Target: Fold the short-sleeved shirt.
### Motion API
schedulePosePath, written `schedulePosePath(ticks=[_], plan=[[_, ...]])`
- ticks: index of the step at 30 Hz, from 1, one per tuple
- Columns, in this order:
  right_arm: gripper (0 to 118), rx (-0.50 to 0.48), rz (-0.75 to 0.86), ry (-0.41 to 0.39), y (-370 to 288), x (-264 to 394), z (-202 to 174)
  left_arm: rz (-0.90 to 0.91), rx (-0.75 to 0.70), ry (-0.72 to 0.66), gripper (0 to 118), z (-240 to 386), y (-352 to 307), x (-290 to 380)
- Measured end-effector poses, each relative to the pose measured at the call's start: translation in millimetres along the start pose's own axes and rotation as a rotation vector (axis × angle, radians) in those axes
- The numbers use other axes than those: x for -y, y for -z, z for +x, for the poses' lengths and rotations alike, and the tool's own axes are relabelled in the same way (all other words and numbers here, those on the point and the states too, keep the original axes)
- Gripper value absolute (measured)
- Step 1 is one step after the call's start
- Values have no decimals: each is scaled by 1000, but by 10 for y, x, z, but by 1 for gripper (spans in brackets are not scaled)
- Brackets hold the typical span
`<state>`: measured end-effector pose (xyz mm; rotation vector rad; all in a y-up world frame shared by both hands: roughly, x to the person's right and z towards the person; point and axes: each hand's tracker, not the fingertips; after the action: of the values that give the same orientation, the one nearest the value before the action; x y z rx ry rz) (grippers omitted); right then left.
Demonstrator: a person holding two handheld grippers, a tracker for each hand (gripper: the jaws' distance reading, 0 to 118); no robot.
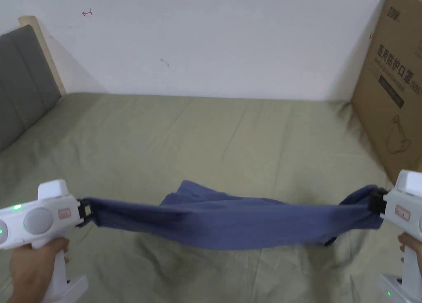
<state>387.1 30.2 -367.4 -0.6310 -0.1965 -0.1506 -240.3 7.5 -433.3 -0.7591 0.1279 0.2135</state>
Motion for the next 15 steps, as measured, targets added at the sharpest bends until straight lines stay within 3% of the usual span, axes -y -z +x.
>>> schedulePosePath(ticks=[7,15], plan=[[5,22,-100,23,-349,828,108,-74,-22,-9,1,-225,-357,710],[5,41,-148,112,-772,1399,435,-87,-12,0,1,-548,-679,1123]])
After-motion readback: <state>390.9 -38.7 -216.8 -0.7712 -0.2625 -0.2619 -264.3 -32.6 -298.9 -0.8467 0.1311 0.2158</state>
